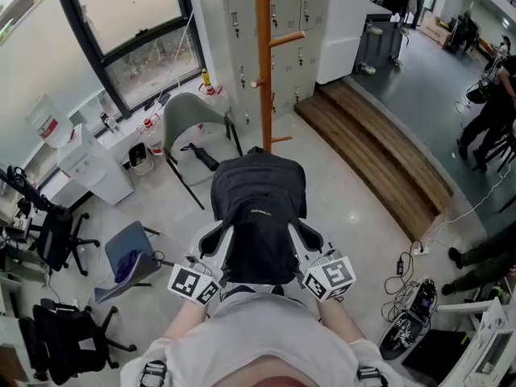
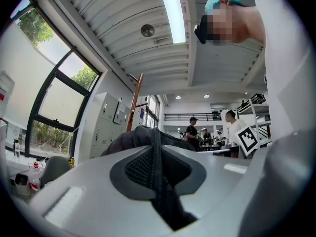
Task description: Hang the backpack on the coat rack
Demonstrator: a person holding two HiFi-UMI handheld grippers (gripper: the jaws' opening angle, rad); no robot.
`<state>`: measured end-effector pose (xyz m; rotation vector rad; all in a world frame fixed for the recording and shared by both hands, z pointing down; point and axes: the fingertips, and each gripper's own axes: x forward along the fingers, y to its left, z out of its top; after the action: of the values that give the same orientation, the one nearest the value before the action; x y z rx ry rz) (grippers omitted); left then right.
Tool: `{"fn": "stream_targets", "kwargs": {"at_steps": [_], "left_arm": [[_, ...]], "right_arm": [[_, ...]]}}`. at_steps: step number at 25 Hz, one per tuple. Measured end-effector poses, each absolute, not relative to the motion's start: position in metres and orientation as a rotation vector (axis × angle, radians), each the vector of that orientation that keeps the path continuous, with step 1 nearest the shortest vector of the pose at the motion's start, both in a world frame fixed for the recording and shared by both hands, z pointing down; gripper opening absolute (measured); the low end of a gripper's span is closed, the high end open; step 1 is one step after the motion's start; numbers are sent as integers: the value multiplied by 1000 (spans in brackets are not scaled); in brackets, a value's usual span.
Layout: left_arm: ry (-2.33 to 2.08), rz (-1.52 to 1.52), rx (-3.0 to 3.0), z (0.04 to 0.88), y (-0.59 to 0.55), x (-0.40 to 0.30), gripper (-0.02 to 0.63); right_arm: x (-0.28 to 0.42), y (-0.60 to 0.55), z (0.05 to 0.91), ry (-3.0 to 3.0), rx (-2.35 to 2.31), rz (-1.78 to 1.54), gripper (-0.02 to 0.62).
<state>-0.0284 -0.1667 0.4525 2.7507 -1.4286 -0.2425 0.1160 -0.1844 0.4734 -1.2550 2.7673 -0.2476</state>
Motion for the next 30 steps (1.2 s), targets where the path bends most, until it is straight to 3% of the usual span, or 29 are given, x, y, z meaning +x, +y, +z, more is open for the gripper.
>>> {"fn": "stream_targets", "kwargs": {"at_steps": [30], "left_arm": [[-1329,-547,2893,319,-187,-105,54]], "right_arm": [[37,-204,332,2708,-1089,85,54]]}}
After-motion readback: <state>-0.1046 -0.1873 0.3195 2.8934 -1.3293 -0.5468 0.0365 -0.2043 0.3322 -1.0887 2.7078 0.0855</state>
